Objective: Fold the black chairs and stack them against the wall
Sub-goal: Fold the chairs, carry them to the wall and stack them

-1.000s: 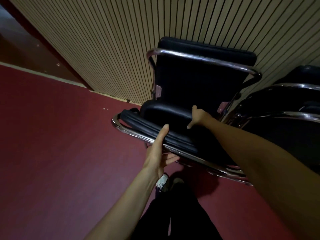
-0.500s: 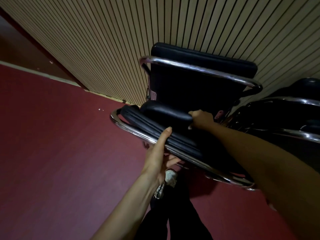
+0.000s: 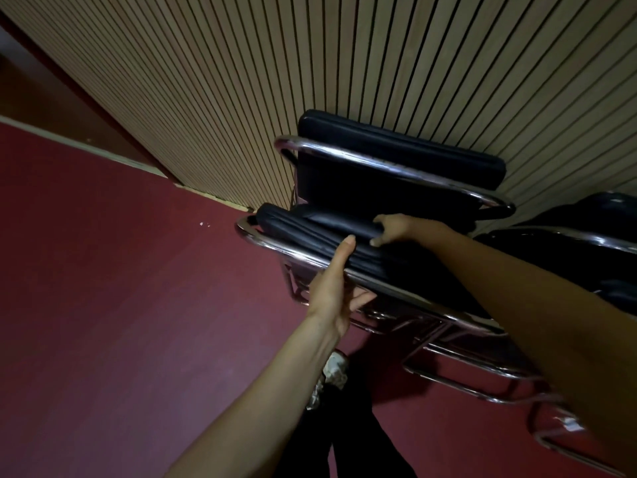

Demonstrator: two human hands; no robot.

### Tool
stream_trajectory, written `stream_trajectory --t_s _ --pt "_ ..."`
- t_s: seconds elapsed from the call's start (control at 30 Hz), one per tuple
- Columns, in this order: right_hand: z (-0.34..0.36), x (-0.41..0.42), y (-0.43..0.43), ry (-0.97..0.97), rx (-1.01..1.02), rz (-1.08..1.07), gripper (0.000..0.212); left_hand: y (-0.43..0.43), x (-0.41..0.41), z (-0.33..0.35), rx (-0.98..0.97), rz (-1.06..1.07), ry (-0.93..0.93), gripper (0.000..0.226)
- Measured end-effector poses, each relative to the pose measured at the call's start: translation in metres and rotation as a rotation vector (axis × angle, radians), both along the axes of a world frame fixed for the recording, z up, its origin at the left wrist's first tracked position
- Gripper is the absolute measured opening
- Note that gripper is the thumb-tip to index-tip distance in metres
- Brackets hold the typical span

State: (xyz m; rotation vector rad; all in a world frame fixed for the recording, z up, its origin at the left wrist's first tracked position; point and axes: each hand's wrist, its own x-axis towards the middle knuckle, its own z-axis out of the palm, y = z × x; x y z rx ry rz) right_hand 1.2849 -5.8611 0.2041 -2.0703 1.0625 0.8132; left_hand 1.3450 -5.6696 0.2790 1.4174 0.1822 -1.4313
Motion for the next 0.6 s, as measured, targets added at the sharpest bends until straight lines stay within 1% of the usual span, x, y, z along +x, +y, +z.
stream_trajectory --t_s 0.1,0.13,0.2,0.3,0.33,0.37,0.43,0.5,0.53,0.6 --pt "0.038 -0.008 0.002 -0.161 0.023 -0.049 0.044 -0.02 0.0 -0.005 0.021 0.047 0.017 0.048" --pt "0.05 -0.014 0.006 -0.221 0.036 -0.075 0.04 -0.026 0.002 -0.007 0.029 0.05 0.025 0.05" --pt "0.068 -0.031 0.014 -0.323 0.035 -0.14 0.043 -0.04 0.005 -0.01 0.021 0.048 0.049 0.054" --pt "0.081 -0.058 0.026 -0.446 -0.052 -0.288 0.051 -0.065 0.009 -0.011 -0.004 0.039 0.066 0.059" --pt "0.083 -0.066 0.028 -0.483 -0.083 -0.29 0.05 -0.073 0.01 -0.011 -0.003 0.045 0.061 0.06" --pt "0.083 -0.073 0.028 -0.495 -0.124 -0.25 0.053 -0.08 0.01 -0.012 -0.003 0.046 0.063 0.062" --pt "0.08 -0.08 0.027 -0.486 -0.223 -0.145 0.071 -0.089 0.012 -0.016 -0.013 0.036 0.079 0.066" --pt "0.076 -0.082 0.027 -0.514 -0.318 -0.042 0.086 -0.093 0.013 -0.017 -0.013 0.017 0.074 0.06" --pt "0.074 -0.08 0.028 -0.501 -0.375 0.051 0.097 -0.093 0.015 -0.018 -0.015 0.011 0.071 0.057" --pt "0.069 -0.076 0.028 -0.388 -0.454 0.204 0.115 -0.094 0.019 -0.02 -0.026 -0.002 0.082 0.056"
